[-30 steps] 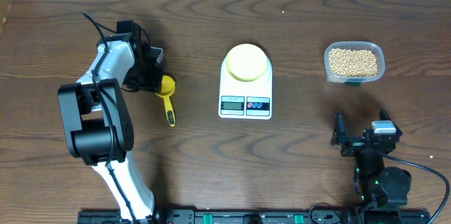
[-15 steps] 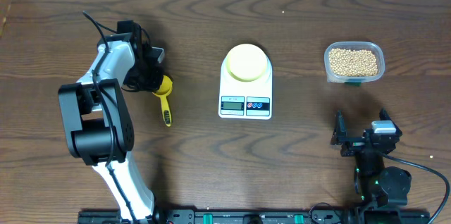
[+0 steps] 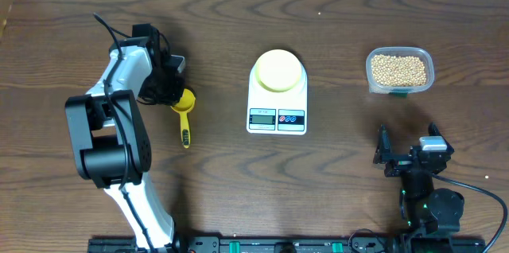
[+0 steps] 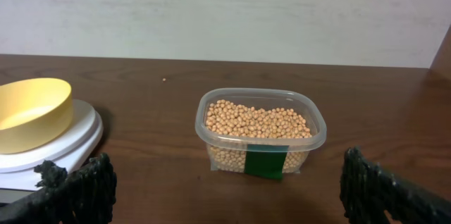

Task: Scoop item into bowl and weigh 50g on scale
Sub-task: 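Lift the yellow scoop with the left gripper and move it forward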

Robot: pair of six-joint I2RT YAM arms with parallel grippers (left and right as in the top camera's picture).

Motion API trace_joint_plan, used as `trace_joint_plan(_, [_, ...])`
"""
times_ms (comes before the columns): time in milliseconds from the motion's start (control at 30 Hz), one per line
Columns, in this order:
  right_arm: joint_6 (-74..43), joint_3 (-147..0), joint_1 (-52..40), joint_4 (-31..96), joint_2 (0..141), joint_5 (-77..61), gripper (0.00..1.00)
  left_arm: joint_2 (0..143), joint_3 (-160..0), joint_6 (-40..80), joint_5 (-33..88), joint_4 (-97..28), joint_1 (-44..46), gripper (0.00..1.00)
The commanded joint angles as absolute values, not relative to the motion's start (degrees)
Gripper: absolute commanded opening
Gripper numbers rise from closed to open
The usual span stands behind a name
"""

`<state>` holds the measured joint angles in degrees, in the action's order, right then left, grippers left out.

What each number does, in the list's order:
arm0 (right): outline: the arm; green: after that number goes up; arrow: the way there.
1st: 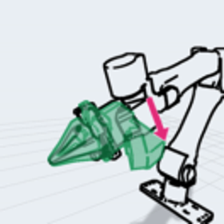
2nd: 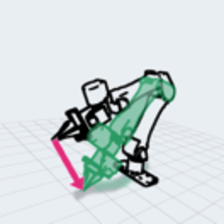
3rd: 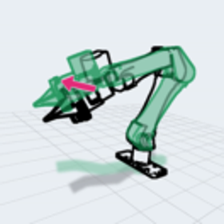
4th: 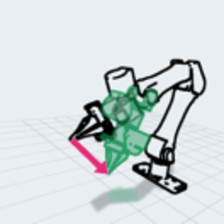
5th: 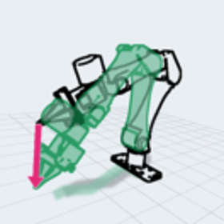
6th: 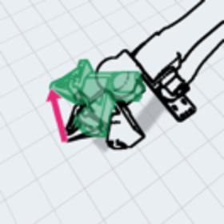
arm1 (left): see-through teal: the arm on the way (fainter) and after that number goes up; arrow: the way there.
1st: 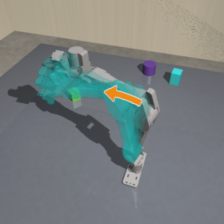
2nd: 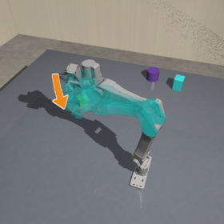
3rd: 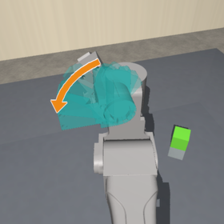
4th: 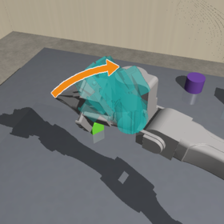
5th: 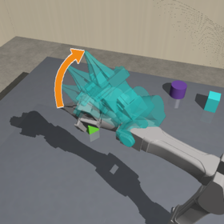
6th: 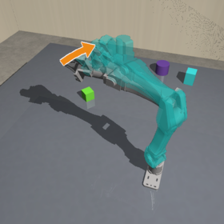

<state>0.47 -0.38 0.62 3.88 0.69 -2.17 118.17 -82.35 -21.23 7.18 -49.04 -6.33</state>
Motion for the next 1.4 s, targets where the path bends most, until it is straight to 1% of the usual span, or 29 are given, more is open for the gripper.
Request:
trace_joint_plan(0, [0.5,-0.3,1.1,4.1,0.3,-2.5,0.99,112.0,-83.0,-20.7,6.4,-49.2,-6.5,0.08])
trace_joint_plan(267, [0.5,-0.3,1.1,4.1,0.3,-2.5,0.99,104.1,-83.0,-13.5,6.4,-48.2,-6.5,0.07])
trace_joint_plan(467, [0.5,-0.3,1.1,4.1,0.3,-2.5,0.99,100.9,-83.0,-2.0,6.4,-46.1,-6.5,0.08])
trace_joint_plan(733, [0.5,-0.3,1.1,4.1,0.3,-2.5,0.99,100.4,-83.0,26.6,7.0,-44.2,-6.5,0.07])
trace_joint_plan(867, [0.5,-0.3,1.1,4.1,0.3,-2.5,0.99,100.4,-83.0,36.1,7.0,-44.2,-6.5,0.07])
trace_joint_plan(967, [0.5,-0.3,1.1,4.1,0.3,-2.5,0.99,100.4,-83.0,38.5,7.0,-43.6,-6.5,0.07])
trace_joint_plan(1167, [0.5,-0.3,1.1,4.1,0.3,-2.5,0.99,100.1,-83.0,39.2,7.1,-40.5,-6.5,0.08])
trace_joint_plan(1367, [0.5,-0.3,1.1,4.1,0.3,-2.5,0.99,98.6,-83.0,40.1,15.0,-33.0,-6.6,0.07])
